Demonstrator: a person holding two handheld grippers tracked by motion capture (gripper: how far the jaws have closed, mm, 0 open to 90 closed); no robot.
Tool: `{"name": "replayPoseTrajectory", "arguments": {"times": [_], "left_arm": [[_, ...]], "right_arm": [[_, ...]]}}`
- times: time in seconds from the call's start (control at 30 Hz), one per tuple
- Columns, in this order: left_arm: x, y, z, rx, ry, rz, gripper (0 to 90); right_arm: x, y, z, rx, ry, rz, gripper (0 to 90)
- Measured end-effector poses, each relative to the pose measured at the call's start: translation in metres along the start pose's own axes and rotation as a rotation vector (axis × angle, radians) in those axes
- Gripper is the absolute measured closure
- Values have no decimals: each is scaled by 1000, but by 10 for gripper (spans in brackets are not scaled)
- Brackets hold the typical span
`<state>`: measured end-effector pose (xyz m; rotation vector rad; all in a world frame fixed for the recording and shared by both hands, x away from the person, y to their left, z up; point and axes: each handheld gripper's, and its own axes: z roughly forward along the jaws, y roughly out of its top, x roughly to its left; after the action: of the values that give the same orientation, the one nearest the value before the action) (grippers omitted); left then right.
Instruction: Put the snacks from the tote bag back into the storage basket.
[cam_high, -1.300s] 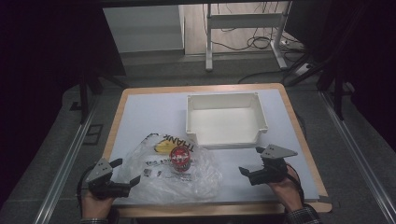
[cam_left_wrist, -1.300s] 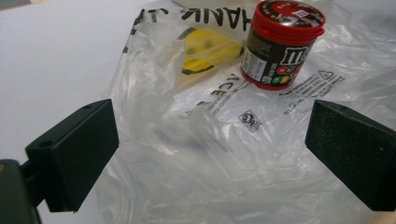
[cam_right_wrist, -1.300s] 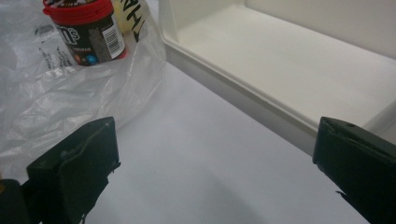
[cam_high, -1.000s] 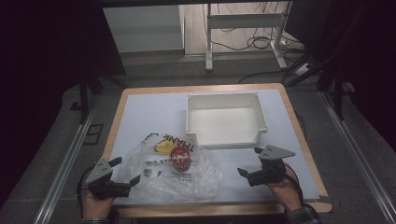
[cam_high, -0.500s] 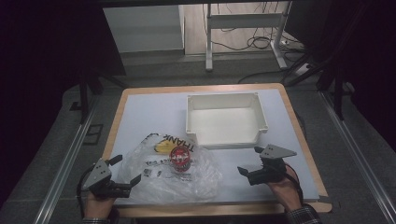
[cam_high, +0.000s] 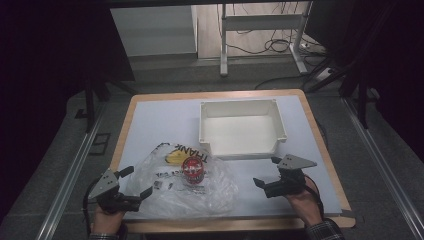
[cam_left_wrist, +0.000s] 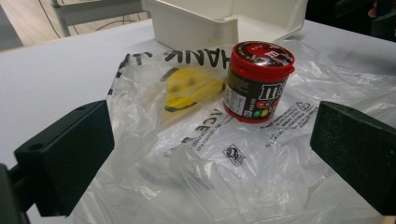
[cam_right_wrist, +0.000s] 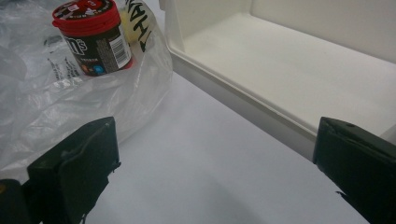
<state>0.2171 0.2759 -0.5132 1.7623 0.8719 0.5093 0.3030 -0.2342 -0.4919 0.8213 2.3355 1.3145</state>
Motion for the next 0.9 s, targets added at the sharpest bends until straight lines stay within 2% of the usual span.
{"name": "replayPoseTrajectory", "arguments": {"times": [0.1, 0.23, 0.3, 0.37, 0.63, 0.9], "left_arm": [[1, 0, -1, -13, -5, -10, 0], [6, -3, -3, -42, -24, -61, 0], [7, -3, -5, -53, -12, -79, 0], [8, -3, -6, -62, -2, -80, 0], [6, -2, -4, -37, -5, -60, 0], [6, -2, -3, -34, -4, -48, 0]], "right_arm": [[0, 2, 0, -6, 4, -3, 6], [0, 2, 1, -6, 8, -5, 6], [0, 3, 2, -7, 5, -11, 6], [0, 4, 2, -8, -4, -18, 5], [2, 7, 1, -35, 8, -30, 5], [3, 9, 4, -20, 13, -30, 5]]}}
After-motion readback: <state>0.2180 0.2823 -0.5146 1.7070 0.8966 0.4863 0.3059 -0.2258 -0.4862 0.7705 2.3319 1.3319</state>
